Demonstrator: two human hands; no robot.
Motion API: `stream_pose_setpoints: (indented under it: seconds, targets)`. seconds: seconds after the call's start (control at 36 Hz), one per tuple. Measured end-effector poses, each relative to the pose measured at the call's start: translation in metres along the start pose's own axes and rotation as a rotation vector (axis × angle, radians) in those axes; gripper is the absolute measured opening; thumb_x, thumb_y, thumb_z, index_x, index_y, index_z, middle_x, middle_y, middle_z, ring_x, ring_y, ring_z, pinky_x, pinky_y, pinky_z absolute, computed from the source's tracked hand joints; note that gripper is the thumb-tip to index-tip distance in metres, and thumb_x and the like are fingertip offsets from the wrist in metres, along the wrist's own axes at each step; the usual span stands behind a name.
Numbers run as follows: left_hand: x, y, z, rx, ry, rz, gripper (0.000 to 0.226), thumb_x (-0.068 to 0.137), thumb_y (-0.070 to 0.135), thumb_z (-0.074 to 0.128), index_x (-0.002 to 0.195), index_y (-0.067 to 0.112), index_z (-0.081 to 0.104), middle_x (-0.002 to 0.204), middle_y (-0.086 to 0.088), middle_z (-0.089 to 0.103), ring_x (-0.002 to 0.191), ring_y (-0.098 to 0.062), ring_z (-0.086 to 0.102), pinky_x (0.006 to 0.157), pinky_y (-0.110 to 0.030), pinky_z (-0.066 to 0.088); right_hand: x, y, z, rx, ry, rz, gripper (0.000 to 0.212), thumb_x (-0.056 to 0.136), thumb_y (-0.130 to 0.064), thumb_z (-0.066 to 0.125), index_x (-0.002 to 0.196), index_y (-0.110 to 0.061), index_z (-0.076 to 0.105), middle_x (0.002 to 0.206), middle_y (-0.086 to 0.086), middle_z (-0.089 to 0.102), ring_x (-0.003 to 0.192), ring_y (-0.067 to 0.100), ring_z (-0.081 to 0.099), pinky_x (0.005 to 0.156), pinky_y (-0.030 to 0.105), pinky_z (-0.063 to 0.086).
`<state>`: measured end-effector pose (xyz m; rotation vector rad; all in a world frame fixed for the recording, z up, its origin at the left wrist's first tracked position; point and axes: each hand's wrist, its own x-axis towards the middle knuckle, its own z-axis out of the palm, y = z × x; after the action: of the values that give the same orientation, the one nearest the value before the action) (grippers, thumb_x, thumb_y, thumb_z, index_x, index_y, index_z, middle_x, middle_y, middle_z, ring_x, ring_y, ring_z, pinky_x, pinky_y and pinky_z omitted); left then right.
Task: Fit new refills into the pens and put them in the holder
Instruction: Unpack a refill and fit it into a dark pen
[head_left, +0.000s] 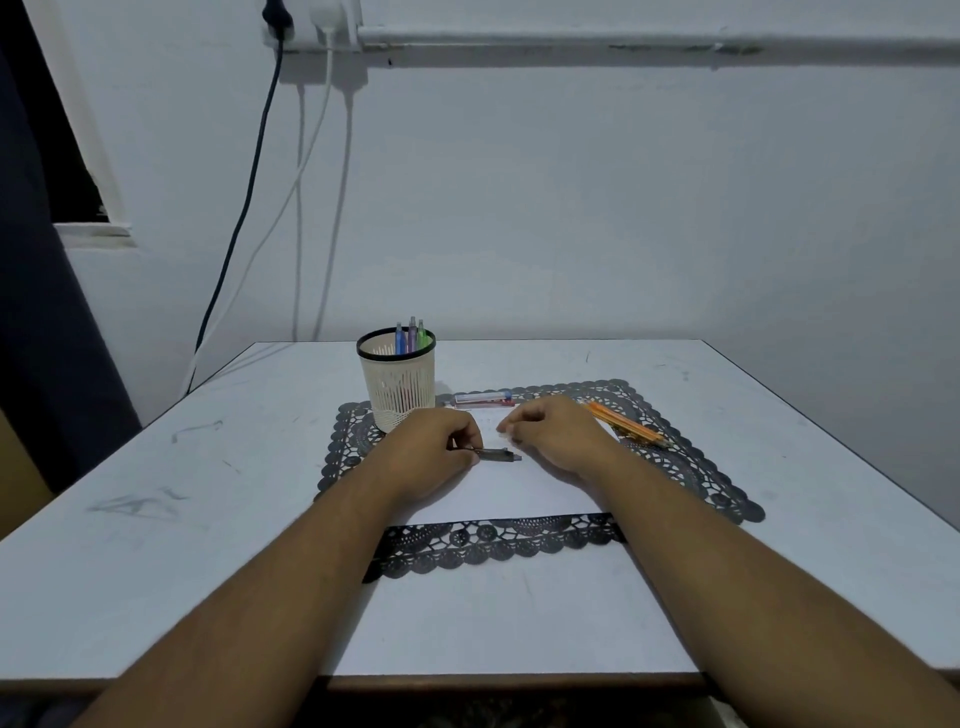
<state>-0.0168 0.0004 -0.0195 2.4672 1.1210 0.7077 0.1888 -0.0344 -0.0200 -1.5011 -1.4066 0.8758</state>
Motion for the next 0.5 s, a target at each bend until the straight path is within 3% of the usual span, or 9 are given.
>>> stream_pose_setpoints:
  seconds: [0.08, 0.19, 0.28, 0.5]
  targets:
    - [0.001, -0.002, 0.0, -0.012, 0.007, -0.01, 0.009, 0.089, 0.017, 0.074, 0.087, 0.025, 0.071, 0.084, 0.013, 0.066, 0.079, -0.001, 0.059, 0.066, -0.02, 0.042, -0.005, -0.003, -0.01, 0.057, 0.012, 0.001, 0.012, 0.096, 0.003, 0.064, 0.097, 0.009, 0.075, 0.089, 0.012, 0.069, 0.08, 0.013, 0.062, 0.063, 0.011, 0.05]
    - [0.001, -0.007, 0.0, -0.022, 0.025, -0.026, 0.009, 0.089, 0.019, 0.073, 0.086, 0.026, 0.07, 0.087, 0.012, 0.067, 0.082, -0.005, 0.061, 0.069, -0.024, 0.047, -0.004, -0.004, -0.025, 0.033, -0.038, 0.01, 0.01, 0.095, -0.003, 0.069, 0.091, 0.002, 0.077, 0.076, 0.005, 0.072, 0.063, 0.002, 0.063, 0.065, 0.014, 0.052]
    - [0.002, -0.008, 0.0, -0.036, 0.032, -0.03, 0.01, 0.089, 0.018, 0.073, 0.085, 0.026, 0.069, 0.086, 0.011, 0.067, 0.079, -0.004, 0.059, 0.066, -0.023, 0.042, -0.003, -0.003, -0.027, 0.069, -0.138, 0.061, 0.006, 0.091, 0.002, 0.072, 0.09, 0.007, 0.076, 0.08, 0.014, 0.072, 0.069, 0.009, 0.064, 0.082, 0.026, 0.059]
    - [0.003, -0.008, 0.0, -0.038, 0.055, -0.045, 0.009, 0.091, 0.018, 0.072, 0.088, 0.025, 0.069, 0.083, 0.012, 0.065, 0.072, 0.0, 0.054, 0.06, -0.019, 0.034, -0.005, -0.006, -0.026, 0.019, -0.173, 0.05, 0.007, 0.089, 0.006, 0.074, 0.095, 0.008, 0.076, 0.083, 0.009, 0.075, 0.077, 0.008, 0.072, 0.072, 0.016, 0.055]
